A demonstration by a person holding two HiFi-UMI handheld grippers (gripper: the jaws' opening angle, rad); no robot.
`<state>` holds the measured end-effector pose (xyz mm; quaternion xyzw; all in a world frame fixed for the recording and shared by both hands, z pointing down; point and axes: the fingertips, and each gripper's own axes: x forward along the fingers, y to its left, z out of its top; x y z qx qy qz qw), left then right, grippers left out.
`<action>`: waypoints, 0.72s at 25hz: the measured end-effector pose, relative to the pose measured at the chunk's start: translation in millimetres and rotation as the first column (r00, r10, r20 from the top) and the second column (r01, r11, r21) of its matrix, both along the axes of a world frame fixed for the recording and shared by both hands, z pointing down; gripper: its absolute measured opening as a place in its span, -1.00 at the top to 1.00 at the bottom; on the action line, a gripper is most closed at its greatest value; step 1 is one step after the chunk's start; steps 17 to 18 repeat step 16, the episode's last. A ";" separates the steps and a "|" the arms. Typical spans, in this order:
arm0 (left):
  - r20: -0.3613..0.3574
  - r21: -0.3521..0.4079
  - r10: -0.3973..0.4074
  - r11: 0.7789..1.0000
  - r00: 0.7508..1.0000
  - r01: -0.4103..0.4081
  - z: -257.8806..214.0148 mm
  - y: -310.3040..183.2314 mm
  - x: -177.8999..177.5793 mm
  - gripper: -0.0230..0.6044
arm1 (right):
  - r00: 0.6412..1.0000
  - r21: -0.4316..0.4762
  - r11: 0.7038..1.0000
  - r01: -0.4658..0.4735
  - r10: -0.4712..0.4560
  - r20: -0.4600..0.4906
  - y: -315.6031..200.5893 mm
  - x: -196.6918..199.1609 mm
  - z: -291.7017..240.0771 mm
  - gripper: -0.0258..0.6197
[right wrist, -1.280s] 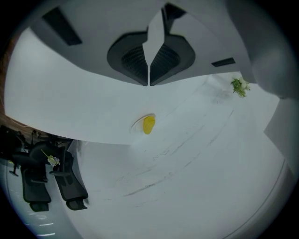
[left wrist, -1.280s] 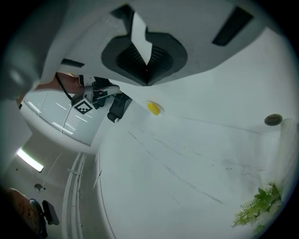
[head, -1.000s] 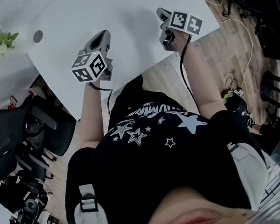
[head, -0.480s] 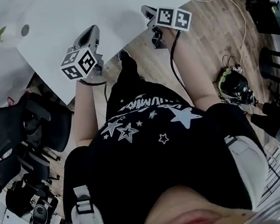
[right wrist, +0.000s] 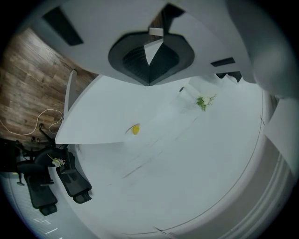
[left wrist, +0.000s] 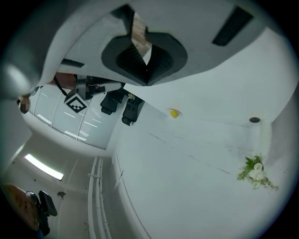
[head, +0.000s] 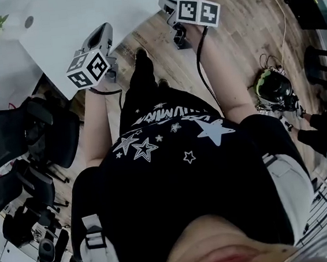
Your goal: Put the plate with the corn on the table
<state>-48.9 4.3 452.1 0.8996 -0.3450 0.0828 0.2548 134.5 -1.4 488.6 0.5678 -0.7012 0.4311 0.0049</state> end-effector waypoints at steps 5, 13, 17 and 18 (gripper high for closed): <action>0.017 0.017 -0.002 1.000 1.000 0.002 -8.1 43.6 -8.3 0.90 | 1.000 0.012 1.000 0.004 -0.004 0.019 35.0 -5.8 -5.3 0.90; 0.023 0.032 0.001 0.999 1.000 -0.001 -14.3 62.2 -21.6 0.90 | 1.000 0.037 0.999 0.015 -0.016 0.017 49.8 -18.9 -15.8 0.90; 0.017 0.032 0.005 0.999 1.000 -0.005 -15.7 69.2 -24.8 0.91 | 1.000 0.034 0.999 0.008 -0.009 0.015 58.0 -22.8 -17.0 0.90; 0.017 0.032 0.005 0.999 1.000 -0.005 -15.7 69.2 -24.8 0.91 | 1.000 0.034 0.999 0.008 -0.009 0.015 58.0 -22.8 -17.0 0.90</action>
